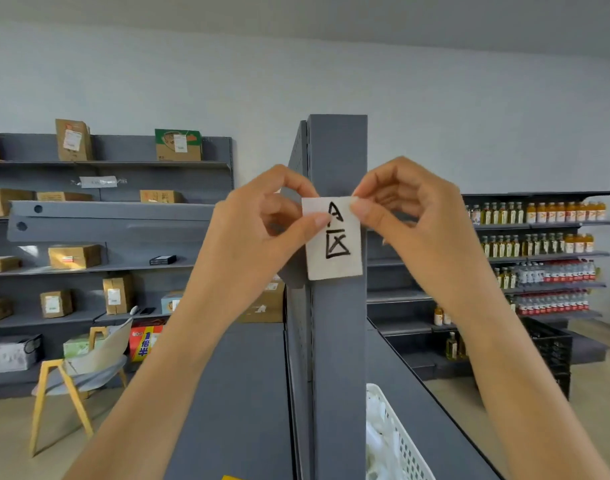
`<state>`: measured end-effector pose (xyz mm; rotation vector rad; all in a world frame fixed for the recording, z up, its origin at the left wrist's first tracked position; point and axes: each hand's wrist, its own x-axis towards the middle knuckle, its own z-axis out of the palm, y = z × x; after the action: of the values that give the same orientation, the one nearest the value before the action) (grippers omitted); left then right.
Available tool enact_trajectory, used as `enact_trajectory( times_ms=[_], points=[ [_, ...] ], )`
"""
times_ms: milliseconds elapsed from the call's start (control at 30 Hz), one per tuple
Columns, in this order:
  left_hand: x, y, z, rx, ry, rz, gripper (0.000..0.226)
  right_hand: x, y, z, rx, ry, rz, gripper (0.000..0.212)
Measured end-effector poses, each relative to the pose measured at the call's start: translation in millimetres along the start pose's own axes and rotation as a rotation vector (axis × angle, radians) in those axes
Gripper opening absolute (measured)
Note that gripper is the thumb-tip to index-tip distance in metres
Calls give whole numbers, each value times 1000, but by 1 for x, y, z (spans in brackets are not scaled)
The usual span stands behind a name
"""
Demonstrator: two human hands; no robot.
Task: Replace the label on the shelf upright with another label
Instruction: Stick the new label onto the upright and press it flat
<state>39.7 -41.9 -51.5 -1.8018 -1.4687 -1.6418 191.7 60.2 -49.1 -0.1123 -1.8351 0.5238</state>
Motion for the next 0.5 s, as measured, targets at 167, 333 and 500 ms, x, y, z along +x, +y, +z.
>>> enact_trajectory(
  times_ms=[167,333,500],
  points=[
    [26,1,4,97,14,26,14,28,7,-3,-41,17,11,20],
    [41,2,4,228,53,90,12,35,5,-6,-5,51,-5,21],
    [49,-2,5,324,102,119,16,38,5,-4,-12,54,-14,18]
  ],
)
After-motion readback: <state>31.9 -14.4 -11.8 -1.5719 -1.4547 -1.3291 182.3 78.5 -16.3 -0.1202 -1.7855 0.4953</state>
